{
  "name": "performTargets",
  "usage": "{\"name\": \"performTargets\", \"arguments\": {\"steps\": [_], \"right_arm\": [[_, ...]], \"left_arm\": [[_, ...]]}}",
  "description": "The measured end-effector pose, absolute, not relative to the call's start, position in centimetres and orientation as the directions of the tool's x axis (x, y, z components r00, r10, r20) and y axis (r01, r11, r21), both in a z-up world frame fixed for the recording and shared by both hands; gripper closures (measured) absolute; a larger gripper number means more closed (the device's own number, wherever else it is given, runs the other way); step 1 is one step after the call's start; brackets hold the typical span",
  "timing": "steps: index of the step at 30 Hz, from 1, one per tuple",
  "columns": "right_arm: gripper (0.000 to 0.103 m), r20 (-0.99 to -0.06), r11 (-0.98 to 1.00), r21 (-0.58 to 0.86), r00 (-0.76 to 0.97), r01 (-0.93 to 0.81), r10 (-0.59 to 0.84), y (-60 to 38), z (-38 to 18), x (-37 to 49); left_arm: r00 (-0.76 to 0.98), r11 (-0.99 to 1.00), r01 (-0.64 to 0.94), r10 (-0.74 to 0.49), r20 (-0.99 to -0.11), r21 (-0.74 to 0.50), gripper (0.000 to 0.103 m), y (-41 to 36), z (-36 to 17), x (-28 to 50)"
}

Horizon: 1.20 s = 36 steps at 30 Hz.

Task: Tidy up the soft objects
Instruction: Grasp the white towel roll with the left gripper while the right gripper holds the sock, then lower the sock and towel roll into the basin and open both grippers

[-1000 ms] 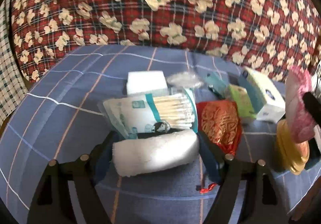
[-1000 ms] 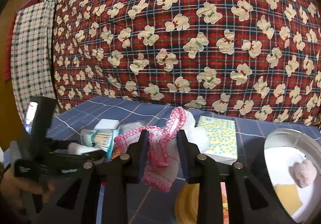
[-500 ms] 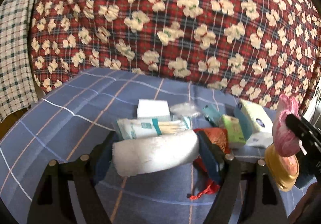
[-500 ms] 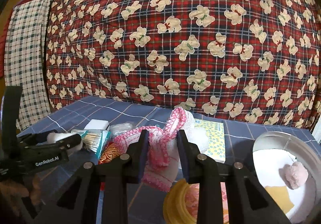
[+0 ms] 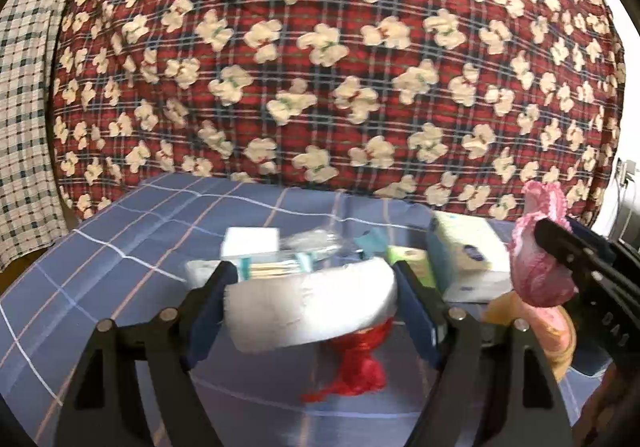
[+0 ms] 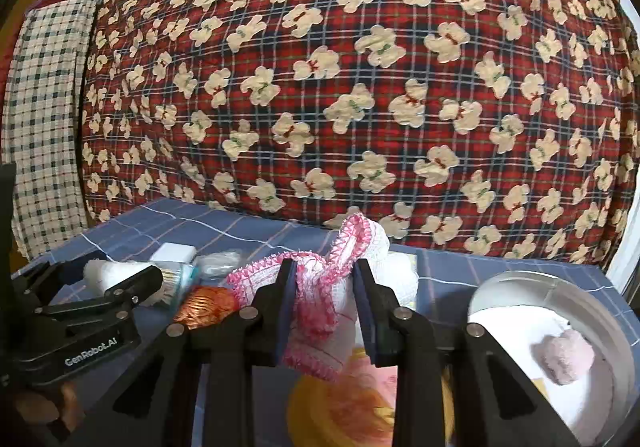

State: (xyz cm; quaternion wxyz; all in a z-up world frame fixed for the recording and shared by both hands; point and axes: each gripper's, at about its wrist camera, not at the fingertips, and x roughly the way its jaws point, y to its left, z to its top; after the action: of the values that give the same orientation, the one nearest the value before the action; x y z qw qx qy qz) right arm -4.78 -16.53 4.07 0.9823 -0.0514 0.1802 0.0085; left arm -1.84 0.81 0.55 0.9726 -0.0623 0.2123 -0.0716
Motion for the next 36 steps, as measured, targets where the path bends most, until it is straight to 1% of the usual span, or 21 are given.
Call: {"name": "performTargets", "arguments": {"steps": [5, 11, 15, 23, 36], "right_arm": [[0.071, -0.337, 0.992, -0.127, 0.941, 0.002, -0.045, -18.3, 4.0, -5.4], [0.071, -0.288, 0.994, -0.094, 0.954, 0.057, -0.082, -21.9, 4.8, -6.8], [0.071, -0.264, 0.992, -0.074, 0.958, 0.098, -0.114, -24.2, 5.2, -7.4], [0.071, -0.225, 0.985, -0.045, 0.959, 0.166, -0.172, -28.1, 5.8, -8.8], [0.071, -0.183, 0.953, 0.015, 0.938, 0.303, -0.296, -34.7, 6.8, -11.1]], "left_arm": [[0.903, 0.977, 0.152, -0.200, -0.381, -0.151, 0.024, -1.2, 1.0, -2.4], [0.905, 0.972, 0.185, -0.225, -0.361, -0.142, 0.024, -3.6, 1.7, -2.9], [0.911, 0.973, 0.206, -0.229, -0.344, -0.102, 0.024, -5.7, 2.3, -3.3], [0.887, 0.944, 0.295, -0.327, -0.325, -0.145, 0.024, -8.3, 3.0, -3.9], [0.864, 0.914, 0.396, -0.404, -0.301, -0.091, 0.024, -14.1, 4.4, -5.0]]}}
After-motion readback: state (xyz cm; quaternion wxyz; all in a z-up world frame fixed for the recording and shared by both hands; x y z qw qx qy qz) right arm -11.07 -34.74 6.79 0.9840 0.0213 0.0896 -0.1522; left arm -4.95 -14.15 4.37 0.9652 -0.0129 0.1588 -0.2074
